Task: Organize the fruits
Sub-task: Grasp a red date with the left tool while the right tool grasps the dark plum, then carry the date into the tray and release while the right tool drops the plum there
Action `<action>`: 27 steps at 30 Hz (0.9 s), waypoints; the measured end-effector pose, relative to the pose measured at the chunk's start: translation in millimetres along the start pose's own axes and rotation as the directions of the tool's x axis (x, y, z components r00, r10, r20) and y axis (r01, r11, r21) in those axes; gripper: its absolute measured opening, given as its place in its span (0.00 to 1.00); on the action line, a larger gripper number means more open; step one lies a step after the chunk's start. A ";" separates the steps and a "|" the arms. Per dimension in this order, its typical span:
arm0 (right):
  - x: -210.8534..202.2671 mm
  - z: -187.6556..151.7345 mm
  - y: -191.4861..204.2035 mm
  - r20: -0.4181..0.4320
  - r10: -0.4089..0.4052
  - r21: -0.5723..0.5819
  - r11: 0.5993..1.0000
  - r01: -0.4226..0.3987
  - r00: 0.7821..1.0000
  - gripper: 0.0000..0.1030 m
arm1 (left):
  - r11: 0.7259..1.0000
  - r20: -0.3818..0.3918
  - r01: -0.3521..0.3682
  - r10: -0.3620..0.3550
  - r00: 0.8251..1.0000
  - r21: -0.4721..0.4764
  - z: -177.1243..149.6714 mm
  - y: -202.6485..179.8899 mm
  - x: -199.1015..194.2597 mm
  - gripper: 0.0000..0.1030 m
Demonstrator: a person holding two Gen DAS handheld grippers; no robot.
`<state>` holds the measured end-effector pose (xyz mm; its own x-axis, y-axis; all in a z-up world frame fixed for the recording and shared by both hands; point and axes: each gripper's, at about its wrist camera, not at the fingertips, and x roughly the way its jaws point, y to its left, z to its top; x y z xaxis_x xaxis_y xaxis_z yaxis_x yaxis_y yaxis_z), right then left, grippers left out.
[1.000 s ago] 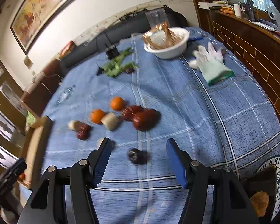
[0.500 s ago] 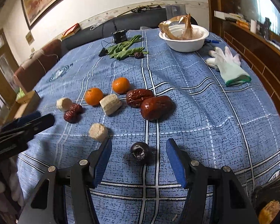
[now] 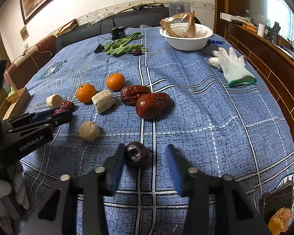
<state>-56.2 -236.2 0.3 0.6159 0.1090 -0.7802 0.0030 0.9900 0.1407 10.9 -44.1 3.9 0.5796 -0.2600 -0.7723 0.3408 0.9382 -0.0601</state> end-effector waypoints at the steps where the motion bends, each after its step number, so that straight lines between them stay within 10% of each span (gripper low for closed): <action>1: -0.9 -0.2 1.1 -0.001 0.009 0.000 1.000 -0.009 1.000 0.26 | 1.000 0.000 0.002 -0.002 1.000 -0.006 0.3 0.6 -0.5 0.30; 16: -51.1 -4.7 39.7 0.070 0.118 -0.065 0.991 -0.114 0.991 0.23 | 0.989 0.167 0.035 -0.010 0.986 -0.143 -24.4 44.5 -112.9 0.30; 22: -68.5 1.5 99.1 0.066 0.241 -0.162 0.960 -0.228 0.968 0.23 | 0.960 0.190 -0.062 0.117 0.975 -0.274 -53.0 109.5 -162.2 0.30; 27: -64.1 5.9 177.1 -0.043 0.419 -0.232 0.879 -0.417 0.907 0.23 | 0.896 0.140 -0.190 0.265 0.954 -0.400 -82.4 182.3 -188.3 0.31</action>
<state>-90.5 -68.3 78.8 0.5263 0.5172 -0.6749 -0.4365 0.8455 0.3075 -97.1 194.7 86.3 0.7468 -0.0314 -0.6643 -0.1010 0.9819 -0.1600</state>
